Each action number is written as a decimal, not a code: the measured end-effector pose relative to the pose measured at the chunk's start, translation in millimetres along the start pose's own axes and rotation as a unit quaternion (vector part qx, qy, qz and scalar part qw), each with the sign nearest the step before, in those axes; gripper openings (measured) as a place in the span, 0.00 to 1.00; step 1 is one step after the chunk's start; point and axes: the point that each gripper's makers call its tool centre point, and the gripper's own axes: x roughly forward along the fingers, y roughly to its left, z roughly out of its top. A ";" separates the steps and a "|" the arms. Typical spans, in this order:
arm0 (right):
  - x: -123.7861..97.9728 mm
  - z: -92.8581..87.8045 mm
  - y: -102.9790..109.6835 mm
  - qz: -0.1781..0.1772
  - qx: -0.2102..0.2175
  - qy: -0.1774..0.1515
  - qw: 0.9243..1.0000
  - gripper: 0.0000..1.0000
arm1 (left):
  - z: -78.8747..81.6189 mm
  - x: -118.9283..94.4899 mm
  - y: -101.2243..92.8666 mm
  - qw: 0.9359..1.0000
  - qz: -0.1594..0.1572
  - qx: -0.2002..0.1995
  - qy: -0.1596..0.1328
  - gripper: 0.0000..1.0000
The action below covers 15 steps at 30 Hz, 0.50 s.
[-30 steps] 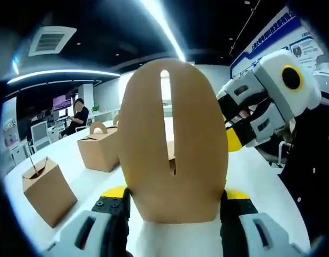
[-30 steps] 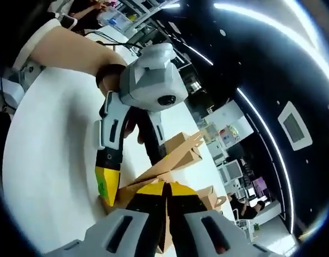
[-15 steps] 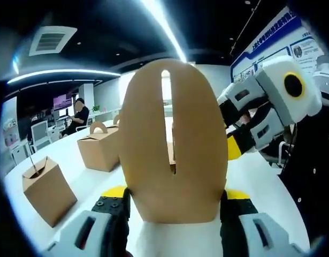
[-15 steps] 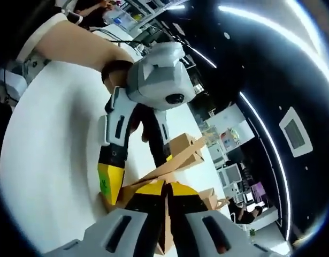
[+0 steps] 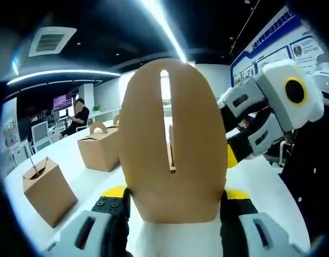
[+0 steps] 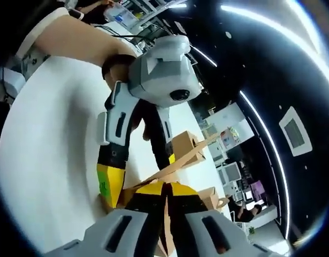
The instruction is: Pick up one paper box from the group, open the paper box, and remove the item inside
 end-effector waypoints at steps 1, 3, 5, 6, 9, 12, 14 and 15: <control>-0.7 0.7 -2.0 -0.001 0.004 0.001 1.000 0.03 | 0.0 -0.1 0.0 1.000 0.001 -0.001 0.000 0.68; -3.6 2.0 -7.0 -0.006 0.011 0.000 1.000 0.03 | -0.2 -0.7 1.1 1.000 0.003 -0.004 -0.001 0.68; -4.7 2.4 -10.4 -0.009 0.014 -0.001 1.000 0.03 | 0.0 -1.1 2.0 1.000 0.005 -0.007 -0.003 0.68; -5.4 2.1 -11.5 -0.010 0.016 -0.002 1.000 0.03 | 0.1 -1.0 2.2 1.000 0.005 -0.008 -0.004 0.68; -5.1 1.3 -11.0 -0.010 0.021 -0.003 1.000 0.03 | 0.7 -0.4 1.7 1.000 0.005 -0.007 -0.004 0.68; -5.1 1.5 -11.0 -0.011 0.026 -0.003 1.000 0.03 | 0.9 0.1 1.6 1.000 0.005 -0.007 -0.004 0.68; -4.5 1.7 -10.2 -0.010 0.027 -0.003 1.000 0.03 | 1.0 -0.2 1.3 1.000 0.005 -0.007 -0.004 0.68; -4.4 1.8 -9.9 -0.010 0.027 -0.003 1.000 0.03 | 0.9 -0.2 1.2 1.000 0.005 -0.007 -0.003 0.68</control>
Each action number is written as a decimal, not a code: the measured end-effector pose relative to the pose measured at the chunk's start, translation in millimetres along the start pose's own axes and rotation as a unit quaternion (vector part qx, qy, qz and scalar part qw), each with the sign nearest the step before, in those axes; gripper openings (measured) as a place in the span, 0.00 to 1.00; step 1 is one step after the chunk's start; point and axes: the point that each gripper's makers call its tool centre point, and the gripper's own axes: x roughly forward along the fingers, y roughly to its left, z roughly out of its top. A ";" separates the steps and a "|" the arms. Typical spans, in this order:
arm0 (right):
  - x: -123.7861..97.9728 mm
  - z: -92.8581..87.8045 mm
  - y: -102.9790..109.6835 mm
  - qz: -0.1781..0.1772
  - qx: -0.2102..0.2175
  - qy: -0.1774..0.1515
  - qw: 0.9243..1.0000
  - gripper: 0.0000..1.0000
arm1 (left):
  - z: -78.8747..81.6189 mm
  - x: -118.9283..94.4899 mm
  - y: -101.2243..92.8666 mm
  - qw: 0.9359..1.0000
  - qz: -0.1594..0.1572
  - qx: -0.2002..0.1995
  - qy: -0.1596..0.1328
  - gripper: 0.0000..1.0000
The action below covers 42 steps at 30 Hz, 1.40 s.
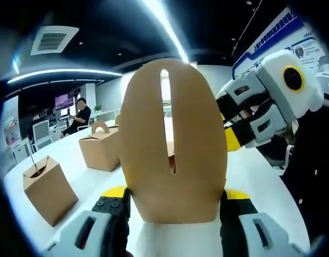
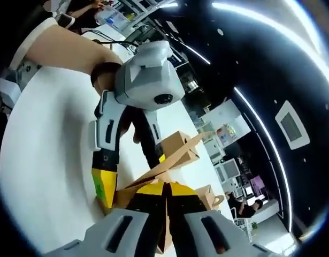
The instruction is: Pick up one paper box from the group, open the paper box, and remove the item inside
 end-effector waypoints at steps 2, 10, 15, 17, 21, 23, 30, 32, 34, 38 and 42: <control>0.3 0.0 0.6 0.001 0.001 0.000 1.000 0.03 | 0.0 -0.1 -0.2 1.000 0.000 -0.001 0.000 0.68; 0.4 -0.8 1.5 0.001 0.002 -0.001 1.000 0.03 | 0.1 0.5 -0.8 1.000 0.001 -0.003 -0.001 0.68; 1.0 -0.5 2.7 0.001 0.004 -0.002 1.000 0.03 | -0.3 1.9 -2.1 1.000 0.001 -0.006 -0.001 0.68; 3.0 -0.7 7.7 0.004 0.001 -0.005 1.000 0.03 | -0.8 1.7 -2.1 1.000 0.002 -0.003 0.002 0.68; 4.4 -4.5 10.1 0.008 -0.016 -0.014 1.000 0.04 | -1.0 1.0 -1.7 1.000 0.004 -0.001 0.004 0.68; 3.6 -3.8 8.8 0.008 -0.006 -0.017 1.000 0.04 | -1.3 0.6 -1.5 1.000 0.004 -0.002 0.004 0.68; 0.0 -4.6 6.7 0.007 0.003 -0.026 1.000 0.08 | -1.0 0.2 -0.7 1.000 0.007 -0.001 0.004 0.68; -3.1 -4.9 5.6 0.006 0.001 -0.029 1.000 0.11 | -1.2 -0.5 -0.3 1.000 0.008 -0.001 0.004 0.68; -4.6 -5.3 4.6 0.008 0.007 -0.029 1.000 0.13 | -1.4 -1.7 0.8 1.000 0.012 -0.002 0.006 0.67; -9.7 -10.6 6.4 0.006 0.015 -0.032 0.999 0.13 | 6.1 -20.4 2.3 1.000 0.023 0.006 0.004 0.65; -13.3 -12.0 5.4 0.000 0.023 -0.037 0.999 0.13 | 29.1 -56.8 11.9 0.999 0.045 0.006 -0.020 0.61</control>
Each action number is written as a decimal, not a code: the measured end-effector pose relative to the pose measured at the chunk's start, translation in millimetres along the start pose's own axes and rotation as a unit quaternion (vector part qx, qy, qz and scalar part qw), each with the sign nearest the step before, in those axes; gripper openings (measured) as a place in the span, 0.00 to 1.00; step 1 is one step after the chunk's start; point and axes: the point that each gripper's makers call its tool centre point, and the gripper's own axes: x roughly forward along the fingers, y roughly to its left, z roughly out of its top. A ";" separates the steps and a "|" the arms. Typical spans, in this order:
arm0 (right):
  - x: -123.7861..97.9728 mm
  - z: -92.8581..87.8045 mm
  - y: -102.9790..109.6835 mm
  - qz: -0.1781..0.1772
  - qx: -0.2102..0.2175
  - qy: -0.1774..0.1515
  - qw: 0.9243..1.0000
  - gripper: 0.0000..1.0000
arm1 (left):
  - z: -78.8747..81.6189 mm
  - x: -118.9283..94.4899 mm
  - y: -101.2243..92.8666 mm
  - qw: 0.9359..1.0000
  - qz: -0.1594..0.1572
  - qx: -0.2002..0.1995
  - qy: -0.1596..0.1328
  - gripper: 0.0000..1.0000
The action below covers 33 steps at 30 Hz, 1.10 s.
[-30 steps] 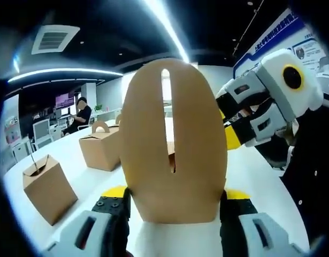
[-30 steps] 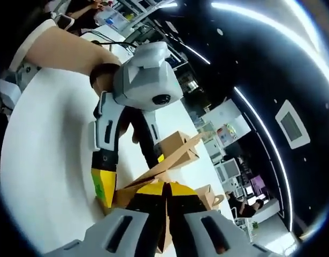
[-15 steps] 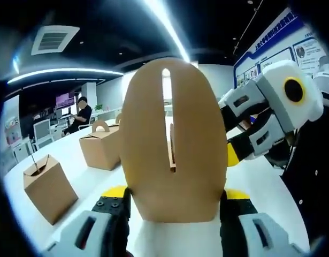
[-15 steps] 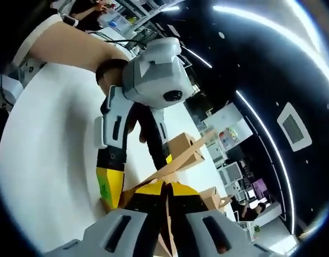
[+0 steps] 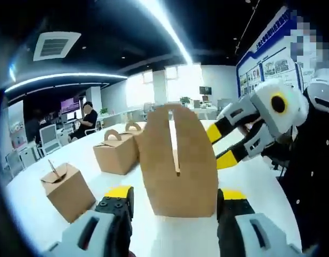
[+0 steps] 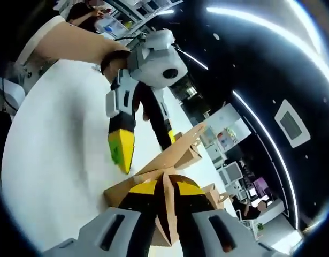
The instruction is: Pick up one paper box from the group, open the paper box, and remove the item inside
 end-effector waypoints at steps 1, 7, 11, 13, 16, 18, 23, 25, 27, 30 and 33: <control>-0.2 -0.2 0.0 0.000 0.001 0.000 1.000 0.13 | 3.8 -2.8 1.8 1.000 0.004 0.002 -0.006 0.61; -3.3 -4.6 -2.7 -0.007 0.012 -0.007 1.000 0.13 | 72.1 -24.5 -11.6 0.999 0.002 -0.012 -0.049 0.59; -5.8 -6.4 -3.2 -0.011 0.016 -0.011 1.000 0.13 | 93.1 -13.1 -22.8 1.000 -0.009 0.016 0.008 0.56; -6.4 -7.6 -3.9 -0.011 0.018 -0.011 1.000 0.13 | 96.8 -5.4 -27.5 0.998 -0.017 0.025 0.049 0.54; -7.7 -9.5 -5.1 -0.014 0.021 -0.013 1.000 0.13 | 97.5 4.6 -28.4 0.994 -0.011 0.020 0.106 0.53; -11.0 -9.2 -5.8 -0.015 0.028 -0.018 0.999 0.13 | 99.3 8.4 -26.0 0.992 -0.001 0.034 0.124 0.50; -32.6 -2.1 -8.3 0.033 0.140 -0.066 0.987 0.15 | 101.1 1.2 -22.0 0.986 0.029 0.030 0.159 0.48; -46.7 -4.0 -14.9 0.067 0.198 -0.083 0.974 0.19 | 98.9 -11.1 -21.3 0.983 0.051 0.020 0.174 0.48; -61.1 -15.0 -26.2 0.082 0.213 -0.076 0.971 0.23 | 93.5 -26.9 -21.8 0.978 0.078 0.005 0.191 0.48; -81.4 -27.9 -42.0 0.095 0.214 -0.069 0.970 0.32 | 91.1 -51.1 -26.7 0.976 0.112 -0.012 0.189 0.49; -103.3 -34.6 -50.3 0.113 0.238 -0.070 0.962 0.37 | 94.4 -69.4 -41.7 0.978 0.124 -0.050 0.161 0.52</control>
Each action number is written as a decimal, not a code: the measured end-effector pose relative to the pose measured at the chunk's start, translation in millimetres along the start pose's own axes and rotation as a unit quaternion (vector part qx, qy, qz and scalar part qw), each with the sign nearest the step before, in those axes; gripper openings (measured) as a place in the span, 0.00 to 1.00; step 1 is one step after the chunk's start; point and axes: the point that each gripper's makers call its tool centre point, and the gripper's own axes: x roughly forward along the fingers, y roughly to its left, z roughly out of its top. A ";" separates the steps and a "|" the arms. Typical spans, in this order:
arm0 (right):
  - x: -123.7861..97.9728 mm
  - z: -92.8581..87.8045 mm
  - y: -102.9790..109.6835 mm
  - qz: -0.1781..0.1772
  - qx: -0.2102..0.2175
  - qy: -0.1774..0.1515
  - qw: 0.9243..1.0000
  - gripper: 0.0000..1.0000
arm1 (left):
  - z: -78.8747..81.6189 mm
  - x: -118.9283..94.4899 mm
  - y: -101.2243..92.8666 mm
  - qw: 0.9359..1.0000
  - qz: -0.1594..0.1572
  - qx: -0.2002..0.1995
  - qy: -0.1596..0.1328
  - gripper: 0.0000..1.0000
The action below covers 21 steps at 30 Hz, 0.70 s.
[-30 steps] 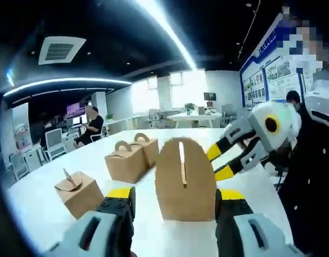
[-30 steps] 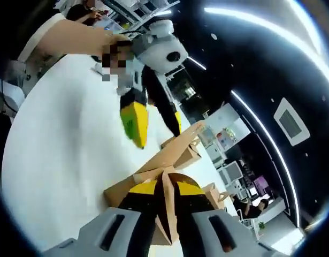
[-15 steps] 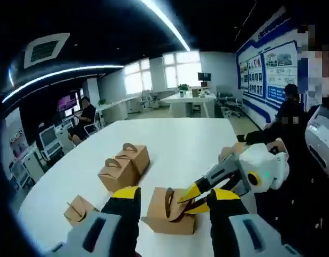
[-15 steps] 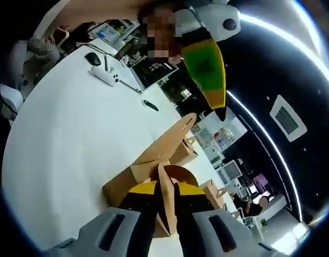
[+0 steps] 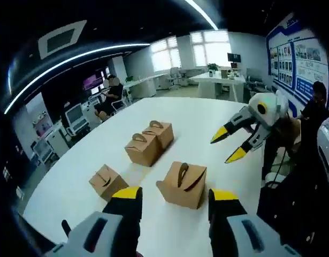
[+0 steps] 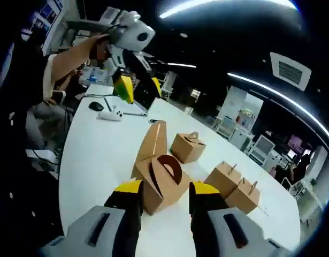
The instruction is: Pick up one paper box from the group, open the paper box, and remove the item inside
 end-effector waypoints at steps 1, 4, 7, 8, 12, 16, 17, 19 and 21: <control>-7.0 0.4 1.2 0.010 0.008 -0.004 1.000 0.38 | -3.9 -6.0 -1.8 1.000 0.003 -0.002 -0.001 0.52; -30.3 -4.1 4.4 0.027 0.049 -0.009 0.998 0.39 | -20.7 -18.1 -10.3 1.000 0.019 0.017 0.013 0.52; -51.0 -17.8 5.6 0.026 0.059 0.003 0.998 0.39 | -37.1 -29.4 -20.7 0.999 0.030 0.016 0.017 0.53; -58.1 -23.0 4.6 0.021 0.062 0.009 0.998 0.39 | -42.6 -33.2 -24.4 0.999 0.032 0.013 0.016 0.53; -74.1 -27.0 -0.7 0.008 0.071 0.012 0.997 0.38 | -66.1 -39.1 -30.1 0.998 0.054 0.008 0.023 0.53; -72.4 -25.9 -0.4 0.013 0.070 0.018 0.997 0.38 | -74.6 -35.3 -34.1 0.998 0.054 0.002 0.030 0.53; -71.6 -25.0 -0.3 0.015 0.069 0.018 0.997 0.37 | -73.3 -34.9 -34.5 0.998 0.053 0.000 0.027 0.53; -68.3 -20.2 2.0 0.022 0.067 0.014 0.997 0.36 | -66.7 -31.9 -38.4 0.999 0.050 -0.004 0.016 0.52; -64.3 -16.4 3.8 0.027 0.065 0.010 0.997 0.35 | -58.9 -26.2 -45.3 0.999 0.040 -0.001 0.008 0.51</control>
